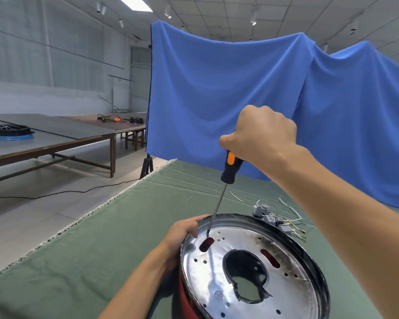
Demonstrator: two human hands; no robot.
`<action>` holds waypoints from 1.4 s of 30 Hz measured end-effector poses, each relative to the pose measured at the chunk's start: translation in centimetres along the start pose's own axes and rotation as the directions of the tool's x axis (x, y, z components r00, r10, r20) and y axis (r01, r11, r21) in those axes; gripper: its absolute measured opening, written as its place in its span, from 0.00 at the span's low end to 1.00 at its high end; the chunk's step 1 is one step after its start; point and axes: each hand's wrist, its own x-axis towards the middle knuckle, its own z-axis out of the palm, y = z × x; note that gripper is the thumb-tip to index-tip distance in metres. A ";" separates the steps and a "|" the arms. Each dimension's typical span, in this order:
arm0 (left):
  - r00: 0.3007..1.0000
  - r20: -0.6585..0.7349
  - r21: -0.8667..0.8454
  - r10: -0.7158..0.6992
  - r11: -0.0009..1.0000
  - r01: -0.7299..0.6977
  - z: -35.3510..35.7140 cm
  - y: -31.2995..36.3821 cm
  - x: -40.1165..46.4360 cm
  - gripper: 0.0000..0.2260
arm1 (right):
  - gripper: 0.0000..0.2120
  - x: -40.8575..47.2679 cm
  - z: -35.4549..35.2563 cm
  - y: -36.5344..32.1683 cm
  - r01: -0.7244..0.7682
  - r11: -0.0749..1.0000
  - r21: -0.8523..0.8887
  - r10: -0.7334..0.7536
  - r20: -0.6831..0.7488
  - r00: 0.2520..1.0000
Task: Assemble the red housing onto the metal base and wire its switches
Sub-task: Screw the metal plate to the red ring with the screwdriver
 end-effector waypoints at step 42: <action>0.796 -0.432 0.894 0.423 0.314 0.319 -4.3 -1.6 13.7 0.11 | 0.16 -5.9 17.5 8.8 -0.428 0.807 0.408 0.124 0.592 0.796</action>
